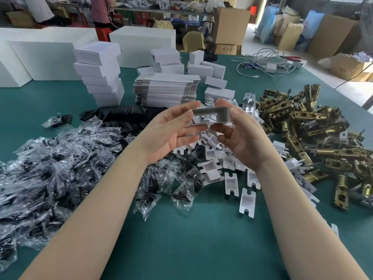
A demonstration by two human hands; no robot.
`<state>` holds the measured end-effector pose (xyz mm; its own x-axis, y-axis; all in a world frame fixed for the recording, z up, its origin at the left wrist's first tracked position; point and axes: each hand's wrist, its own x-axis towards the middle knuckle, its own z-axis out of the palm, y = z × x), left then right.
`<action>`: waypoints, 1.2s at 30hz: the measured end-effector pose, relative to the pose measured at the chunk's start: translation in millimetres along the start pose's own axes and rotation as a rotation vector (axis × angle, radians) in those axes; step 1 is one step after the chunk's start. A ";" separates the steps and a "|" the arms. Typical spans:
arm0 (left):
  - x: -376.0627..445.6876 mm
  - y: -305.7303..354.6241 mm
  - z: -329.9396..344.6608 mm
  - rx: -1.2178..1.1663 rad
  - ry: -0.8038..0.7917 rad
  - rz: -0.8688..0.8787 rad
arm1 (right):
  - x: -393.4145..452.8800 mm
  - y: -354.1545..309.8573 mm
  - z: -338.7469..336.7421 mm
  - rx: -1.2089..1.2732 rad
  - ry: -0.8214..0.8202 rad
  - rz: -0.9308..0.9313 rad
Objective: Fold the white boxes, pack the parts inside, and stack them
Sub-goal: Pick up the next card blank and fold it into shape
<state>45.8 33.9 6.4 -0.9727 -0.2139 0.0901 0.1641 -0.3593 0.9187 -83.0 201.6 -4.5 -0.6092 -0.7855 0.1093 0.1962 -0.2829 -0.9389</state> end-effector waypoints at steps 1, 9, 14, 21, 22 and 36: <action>-0.3 0.0 -0.5 0.006 0.003 0.007 | -1.4 -0.8 -0.3 -0.011 -0.012 -0.006; -0.9 0.0 -7.2 0.131 0.021 -0.019 | -4.6 -4.6 -5.8 -0.212 -0.030 -0.006; 2.2 -6.9 -2.0 0.314 0.098 -0.004 | -2.0 -1.0 -3.6 -0.356 0.009 -0.073; 9.5 -19.9 -1.7 0.341 0.186 0.136 | 2.6 7.3 5.8 -0.464 0.171 -0.192; 10.0 -22.0 -1.4 0.331 0.198 0.164 | 4.2 9.6 4.9 -0.465 0.179 -0.202; 11.4 -55.1 -13.8 0.284 0.302 0.255 | -3.1 61.2 9.1 -0.771 0.468 -0.499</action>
<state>28.0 38.7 -48.6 -0.8095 -0.5317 0.2491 0.2992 -0.0085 0.9542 -62.1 181.7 -59.3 -0.7568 -0.3362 0.5606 -0.6065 0.0413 -0.7940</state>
